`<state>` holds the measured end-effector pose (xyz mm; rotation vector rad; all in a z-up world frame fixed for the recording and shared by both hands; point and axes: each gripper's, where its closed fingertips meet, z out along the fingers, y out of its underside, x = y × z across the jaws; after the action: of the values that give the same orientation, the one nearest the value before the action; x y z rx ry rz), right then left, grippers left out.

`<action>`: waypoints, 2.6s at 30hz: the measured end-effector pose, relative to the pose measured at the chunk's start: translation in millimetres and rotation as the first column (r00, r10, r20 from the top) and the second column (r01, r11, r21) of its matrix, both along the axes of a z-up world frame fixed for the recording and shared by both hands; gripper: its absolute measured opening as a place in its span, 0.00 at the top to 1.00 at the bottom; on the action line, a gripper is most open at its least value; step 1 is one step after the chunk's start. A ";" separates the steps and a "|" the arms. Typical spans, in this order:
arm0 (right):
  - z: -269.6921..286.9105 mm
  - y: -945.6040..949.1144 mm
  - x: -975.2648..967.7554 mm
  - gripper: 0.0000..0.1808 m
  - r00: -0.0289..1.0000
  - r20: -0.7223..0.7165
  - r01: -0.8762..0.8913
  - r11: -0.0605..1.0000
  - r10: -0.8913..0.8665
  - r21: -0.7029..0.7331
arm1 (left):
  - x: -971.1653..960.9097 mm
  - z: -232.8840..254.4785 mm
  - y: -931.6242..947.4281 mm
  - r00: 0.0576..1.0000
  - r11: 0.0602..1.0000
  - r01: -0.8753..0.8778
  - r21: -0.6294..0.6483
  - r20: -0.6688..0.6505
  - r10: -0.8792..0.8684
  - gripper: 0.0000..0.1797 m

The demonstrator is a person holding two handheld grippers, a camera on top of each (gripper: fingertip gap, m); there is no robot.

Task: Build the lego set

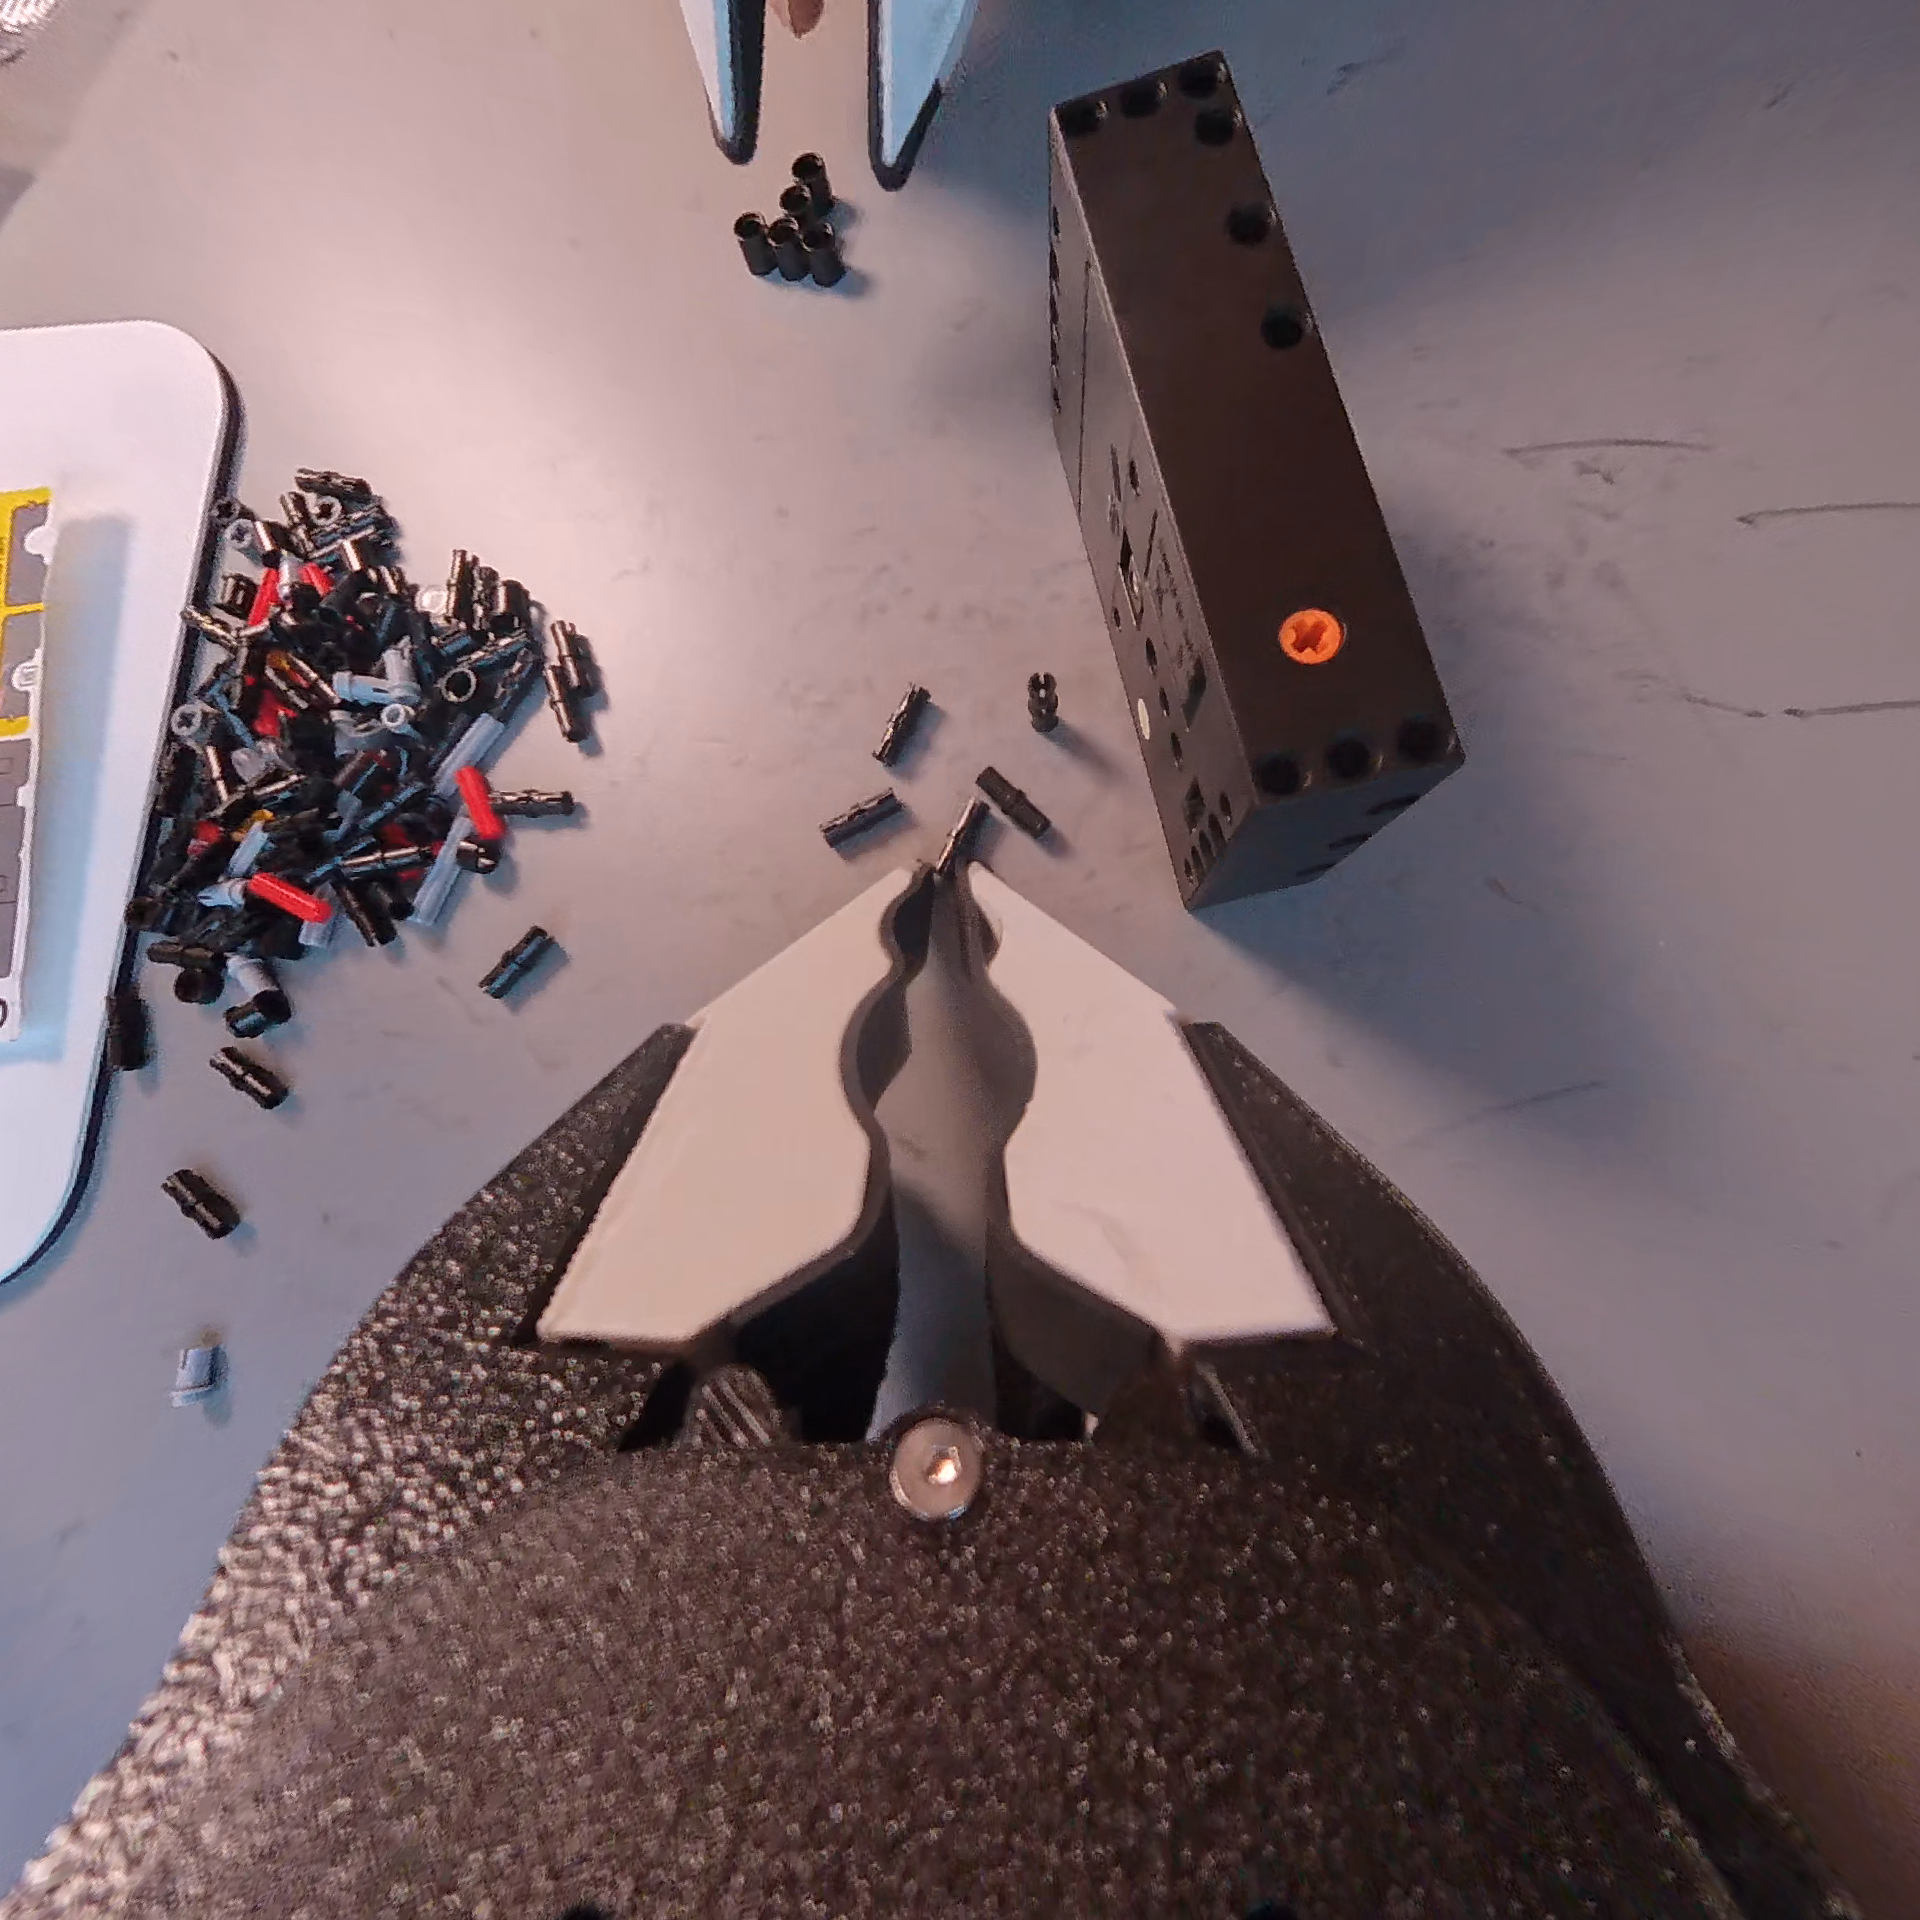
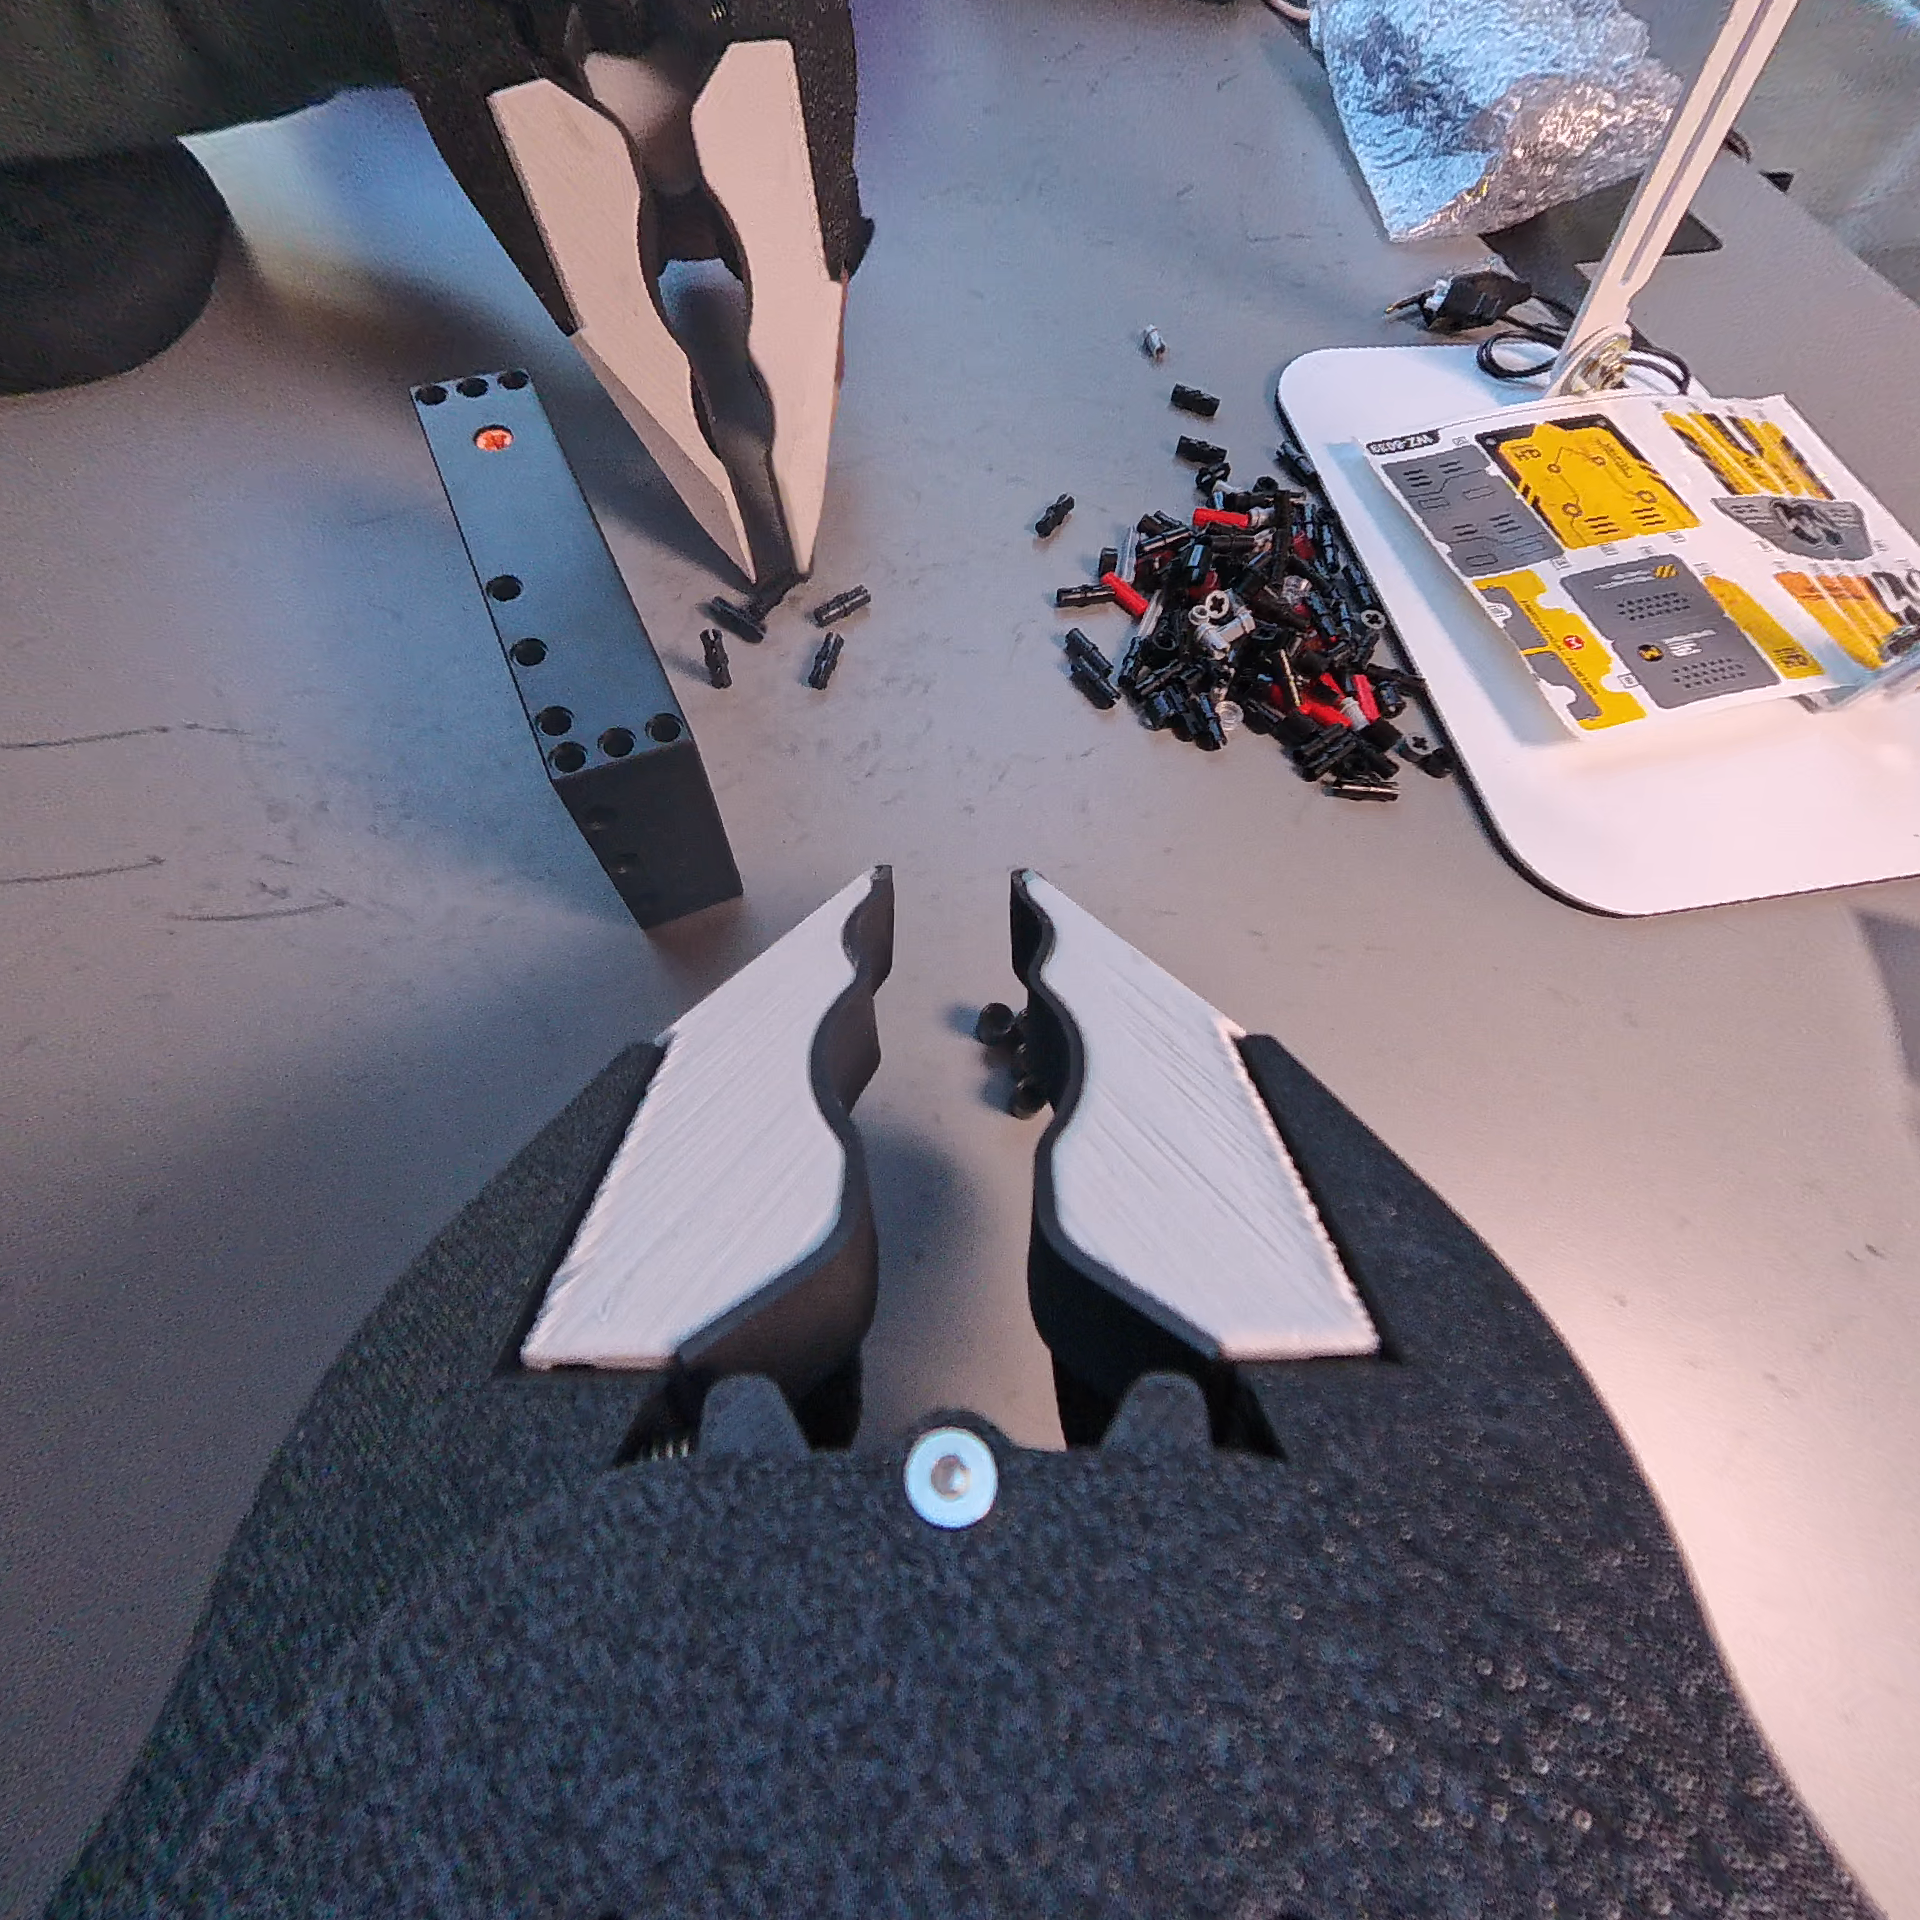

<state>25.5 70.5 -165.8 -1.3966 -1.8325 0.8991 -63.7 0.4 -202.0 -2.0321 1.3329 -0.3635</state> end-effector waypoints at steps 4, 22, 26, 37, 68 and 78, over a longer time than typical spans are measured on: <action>0.8 -1.9 -1.3 0.89 1.000 -0.005 -0.005 1.000 0.005 -0.001 | 0.5 -0.5 -1.2 1.000 1.000 -0.003 0.015 -0.024 0.003 0.99; 39.6 -17.2 -4.6 0.91 0.985 -0.166 -0.041 0.999 0.039 -0.007 | 3.7 38.7 -4.1 0.981 0.985 -0.104 0.139 0.180 0.078 0.99; 35.9 -32.1 -0.9 0.88 0.984 -0.141 -0.117 0.992 0.109 -0.049 | 14.8 28.7 -16.2 0.987 0.996 -0.042 0.082 0.157 0.028 0.92; 9.4 -87.7 -9.2 0.87 0.944 -0.043 -0.331 0.938 0.328 -0.104 | -1.5 20.2 -22.2 0.983 0.998 -0.052 0.028 0.178 0.046 0.88; 7.0 -94.8 7.3 0.86 0.926 -0.010 -0.377 0.921 0.378 -0.101 | 16.2 6.0 -23.7 1.000 0.998 0.028 0.064 0.012 -0.028 0.98; 48.0 -85.6 0.3 0.80 0.937 -0.168 -0.325 0.941 0.306 -0.098 | 26.8 119.8 -4.5 0.816 0.946 -0.196 0.258 0.578 0.011 0.98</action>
<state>25.8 -15.1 -117.8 -1.0853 -1.9427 1.2662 -36.9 -4.1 -82.2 -1.5492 0.8337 -0.6172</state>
